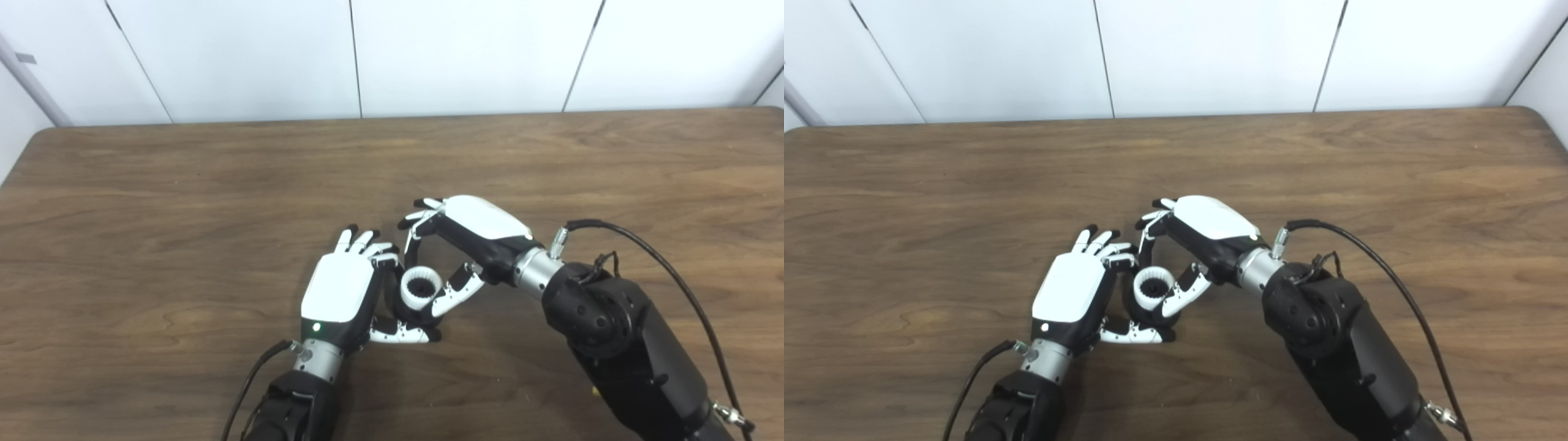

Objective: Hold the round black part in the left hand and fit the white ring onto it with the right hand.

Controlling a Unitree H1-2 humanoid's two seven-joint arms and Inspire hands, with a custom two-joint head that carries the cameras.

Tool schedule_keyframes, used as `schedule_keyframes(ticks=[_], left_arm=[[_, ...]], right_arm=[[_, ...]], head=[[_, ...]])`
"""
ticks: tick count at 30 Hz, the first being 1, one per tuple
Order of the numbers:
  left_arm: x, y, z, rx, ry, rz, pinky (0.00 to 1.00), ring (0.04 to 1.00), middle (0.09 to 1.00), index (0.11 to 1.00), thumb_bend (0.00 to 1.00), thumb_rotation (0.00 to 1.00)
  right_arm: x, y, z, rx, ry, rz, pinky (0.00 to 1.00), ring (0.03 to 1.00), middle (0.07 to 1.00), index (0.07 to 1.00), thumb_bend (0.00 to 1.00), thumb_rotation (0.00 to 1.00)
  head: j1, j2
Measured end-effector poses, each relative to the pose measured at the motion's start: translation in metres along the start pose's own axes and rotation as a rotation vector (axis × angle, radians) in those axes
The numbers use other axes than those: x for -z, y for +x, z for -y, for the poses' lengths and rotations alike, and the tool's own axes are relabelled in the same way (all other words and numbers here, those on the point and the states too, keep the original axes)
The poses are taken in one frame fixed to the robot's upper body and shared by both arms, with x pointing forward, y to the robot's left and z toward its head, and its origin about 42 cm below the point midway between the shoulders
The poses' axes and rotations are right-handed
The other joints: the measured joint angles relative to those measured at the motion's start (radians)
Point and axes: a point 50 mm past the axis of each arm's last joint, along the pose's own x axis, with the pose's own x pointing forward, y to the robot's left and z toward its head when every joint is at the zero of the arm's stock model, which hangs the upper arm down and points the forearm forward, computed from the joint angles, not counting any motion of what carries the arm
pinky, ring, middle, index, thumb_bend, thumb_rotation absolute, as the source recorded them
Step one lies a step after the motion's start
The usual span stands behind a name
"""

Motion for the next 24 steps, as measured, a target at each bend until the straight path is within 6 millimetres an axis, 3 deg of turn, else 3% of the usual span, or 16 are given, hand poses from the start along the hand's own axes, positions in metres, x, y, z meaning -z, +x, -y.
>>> schedule_keyframes(ticks=[24], left_arm=[[-0.0008,0.0001,0.0003,0.0,0.0,0.002,1.0,0.903,0.782,0.486,0.52,0.06]], right_arm=[[0.0017,-0.0002,-0.006,-0.001,-0.008,0.009,1.0,0.962,0.846,0.486,0.53,0.15]], head=[[-0.003,0.003]])
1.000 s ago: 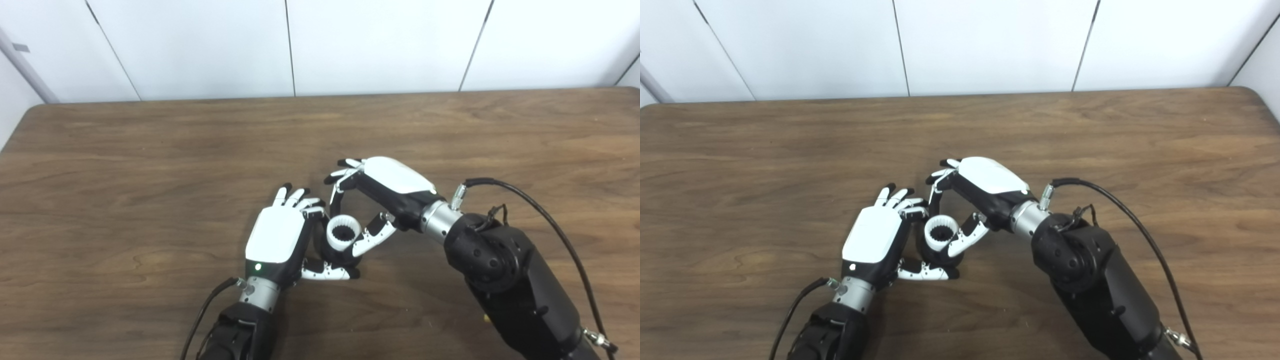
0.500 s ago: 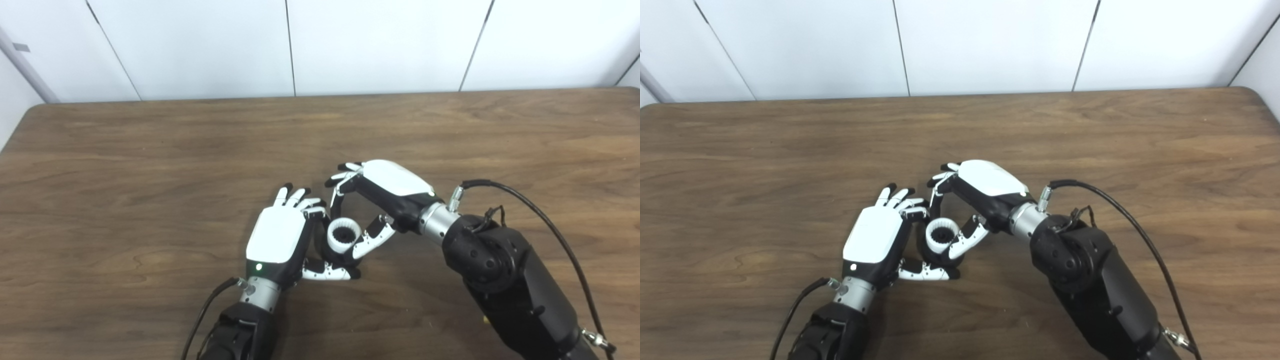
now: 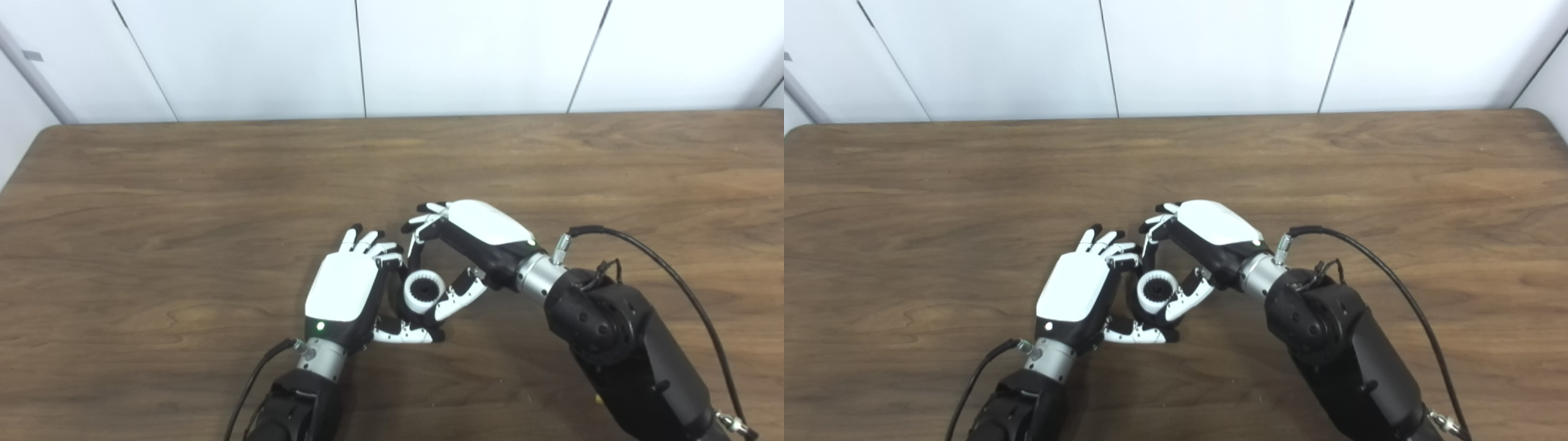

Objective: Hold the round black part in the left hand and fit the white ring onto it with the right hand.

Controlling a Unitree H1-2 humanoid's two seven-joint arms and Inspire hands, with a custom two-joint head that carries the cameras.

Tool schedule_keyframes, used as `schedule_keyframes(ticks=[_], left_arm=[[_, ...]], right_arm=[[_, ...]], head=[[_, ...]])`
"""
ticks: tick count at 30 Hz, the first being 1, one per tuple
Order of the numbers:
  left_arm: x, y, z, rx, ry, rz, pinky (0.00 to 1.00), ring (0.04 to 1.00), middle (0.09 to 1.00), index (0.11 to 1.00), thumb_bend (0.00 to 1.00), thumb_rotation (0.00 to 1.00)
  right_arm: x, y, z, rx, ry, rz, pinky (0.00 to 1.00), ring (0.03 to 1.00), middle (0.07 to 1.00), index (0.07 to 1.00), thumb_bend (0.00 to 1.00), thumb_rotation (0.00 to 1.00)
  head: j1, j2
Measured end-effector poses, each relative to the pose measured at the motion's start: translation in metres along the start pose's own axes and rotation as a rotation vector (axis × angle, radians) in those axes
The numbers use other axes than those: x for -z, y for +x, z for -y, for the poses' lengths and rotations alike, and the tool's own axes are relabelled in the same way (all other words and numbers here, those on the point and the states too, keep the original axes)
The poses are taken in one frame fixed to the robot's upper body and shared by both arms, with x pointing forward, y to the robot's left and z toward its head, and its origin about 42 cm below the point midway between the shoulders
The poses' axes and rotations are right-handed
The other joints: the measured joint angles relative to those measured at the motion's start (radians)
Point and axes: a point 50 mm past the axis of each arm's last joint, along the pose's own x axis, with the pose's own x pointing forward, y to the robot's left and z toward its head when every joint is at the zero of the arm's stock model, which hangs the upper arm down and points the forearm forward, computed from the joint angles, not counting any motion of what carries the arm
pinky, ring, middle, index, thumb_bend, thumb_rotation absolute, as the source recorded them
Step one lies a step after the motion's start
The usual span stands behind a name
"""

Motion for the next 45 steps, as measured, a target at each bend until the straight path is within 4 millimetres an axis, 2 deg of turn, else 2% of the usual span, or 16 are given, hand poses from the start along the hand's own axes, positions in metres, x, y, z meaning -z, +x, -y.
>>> schedule_keyframes(ticks=[9,10,11,13,15,37,45], left_arm=[[0.0,0.001,0.0,0.0,-0.002,0.0,1.0,0.9,0.783,0.486,0.52,0.06],[-0.001,0.001,0.0,0.0,-0.002,0.0,1.0,0.899,0.783,0.486,0.52,0.06],[-0.001,0.001,0.0,0.0,-0.002,0.0,1.0,0.9,0.784,0.486,0.52,0.06],[-0.001,0.001,0.0,0.0,-0.002,0.0,1.0,0.9,0.785,0.486,0.52,0.06],[-0.001,0.001,0.0,0.0,-0.002,0.0,1.0,0.901,0.785,0.486,0.52,0.06],[-0.001,0.001,0.001,0.0,-0.002,0.001,1.0,0.906,0.785,0.486,0.52,0.06],[0.0,0.001,0.0,0.001,-0.001,0.001,1.0,0.913,0.788,0.485,0.53,0.06]], right_arm=[[0.003,0.002,-0.002,-0.009,-0.008,-0.003,1.0,0.96,0.855,0.493,0.52,0.16],[0.003,0.002,-0.002,-0.008,-0.012,-0.002,1.0,0.96,0.856,0.558,0.78,0.23],[0.003,0.002,-0.002,-0.008,-0.015,-0.002,1.0,0.96,0.857,0.582,0.87,0.26],[0.003,0.002,-0.001,-0.005,-0.019,-0.006,1.0,0.965,0.861,0.606,0.95,0.28],[0.004,0.002,-0.001,-0.005,-0.022,-0.007,1.0,0.969,0.863,0.618,0.97,0.29],[0.007,0.001,0.003,0.007,-0.026,-0.025,1.0,0.985,0.879,0.604,0.99,0.29],[0.018,-0.014,0.024,0.06,-0.033,-0.05,1.0,0.998,0.895,0.611,0.96,0.3]], head=[[-0.003,-0.002],[-0.003,-0.002],[-0.003,-0.002],[-0.003,-0.002],[-0.003,-0.002],[-0.006,0.0],[-0.015,-0.003]])
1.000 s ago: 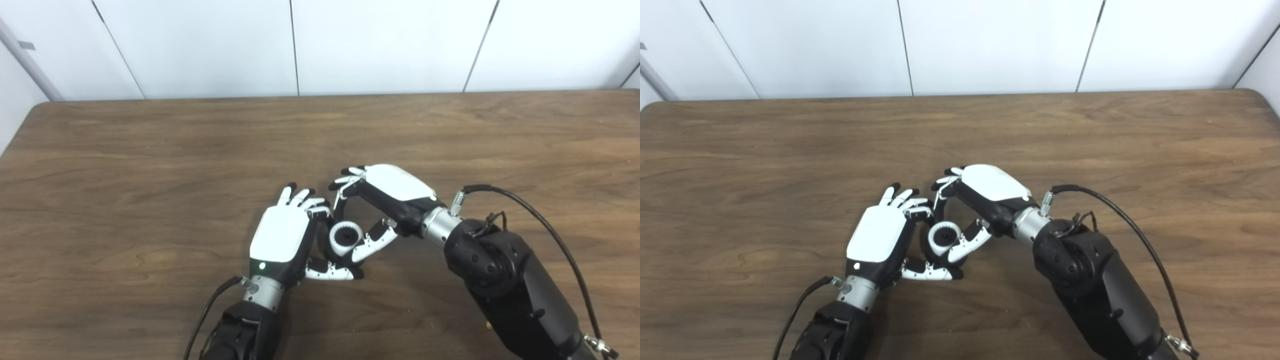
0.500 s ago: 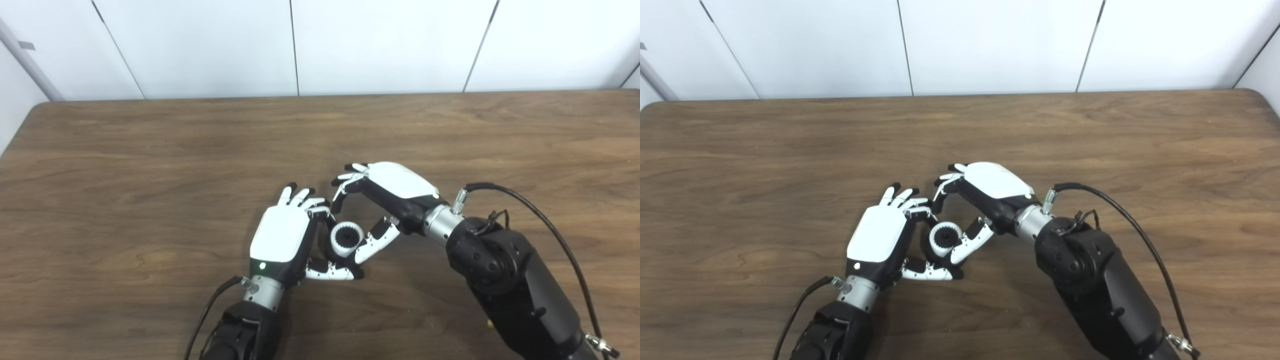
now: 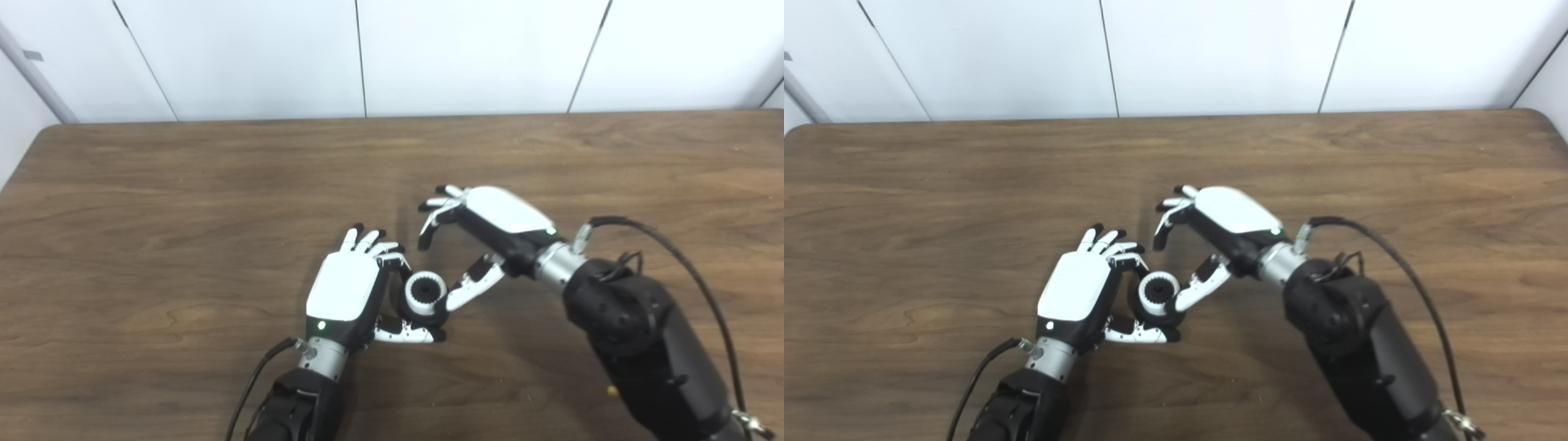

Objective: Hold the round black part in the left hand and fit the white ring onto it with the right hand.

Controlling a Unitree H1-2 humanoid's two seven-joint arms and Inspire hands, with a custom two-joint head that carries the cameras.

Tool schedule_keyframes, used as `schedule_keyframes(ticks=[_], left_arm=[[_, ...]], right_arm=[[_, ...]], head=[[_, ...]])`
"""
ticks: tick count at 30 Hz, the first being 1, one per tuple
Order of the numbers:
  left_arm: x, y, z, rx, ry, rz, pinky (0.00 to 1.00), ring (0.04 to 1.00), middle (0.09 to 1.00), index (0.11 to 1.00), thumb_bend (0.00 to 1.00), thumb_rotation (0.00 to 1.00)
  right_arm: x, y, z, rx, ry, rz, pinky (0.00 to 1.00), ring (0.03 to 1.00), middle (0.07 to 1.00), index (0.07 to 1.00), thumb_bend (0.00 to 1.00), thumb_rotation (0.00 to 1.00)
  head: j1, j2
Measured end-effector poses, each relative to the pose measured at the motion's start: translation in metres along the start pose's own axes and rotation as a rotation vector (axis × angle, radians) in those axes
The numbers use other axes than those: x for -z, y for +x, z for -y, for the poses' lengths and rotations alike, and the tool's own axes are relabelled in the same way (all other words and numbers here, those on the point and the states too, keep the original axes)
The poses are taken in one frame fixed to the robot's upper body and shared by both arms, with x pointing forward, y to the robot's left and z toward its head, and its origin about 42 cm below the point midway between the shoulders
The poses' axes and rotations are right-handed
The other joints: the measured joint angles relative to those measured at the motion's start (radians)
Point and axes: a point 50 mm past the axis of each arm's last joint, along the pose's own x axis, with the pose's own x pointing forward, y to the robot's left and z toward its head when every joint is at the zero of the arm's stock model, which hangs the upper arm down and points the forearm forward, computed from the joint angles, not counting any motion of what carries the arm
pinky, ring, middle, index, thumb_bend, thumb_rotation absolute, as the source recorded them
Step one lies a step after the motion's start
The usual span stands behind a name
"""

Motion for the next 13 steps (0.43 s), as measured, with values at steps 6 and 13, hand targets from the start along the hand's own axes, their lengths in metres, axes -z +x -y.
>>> schedule_keyframes(ticks=[6,13], left_arm=[[0.002,0.0,-0.001,0.001,0.0,0.0,1.0,0.917,0.782,0.484,0.53,0.06],[0.006,0.0,-0.001,0.005,-0.003,0.008,1.0,0.912,0.789,0.488,0.52,0.06]], right_arm=[[0.014,-0.011,0.016,0.035,-0.013,-0.048,1.0,0.984,0.883,0.616,0.95,0.3],[0.018,-0.014,0.023,0.064,0.016,-0.073,1.0,0.98,0.884,0.62,0.94,0.28]], head=[[-0.008,-0.005],[-0.028,-0.012]])
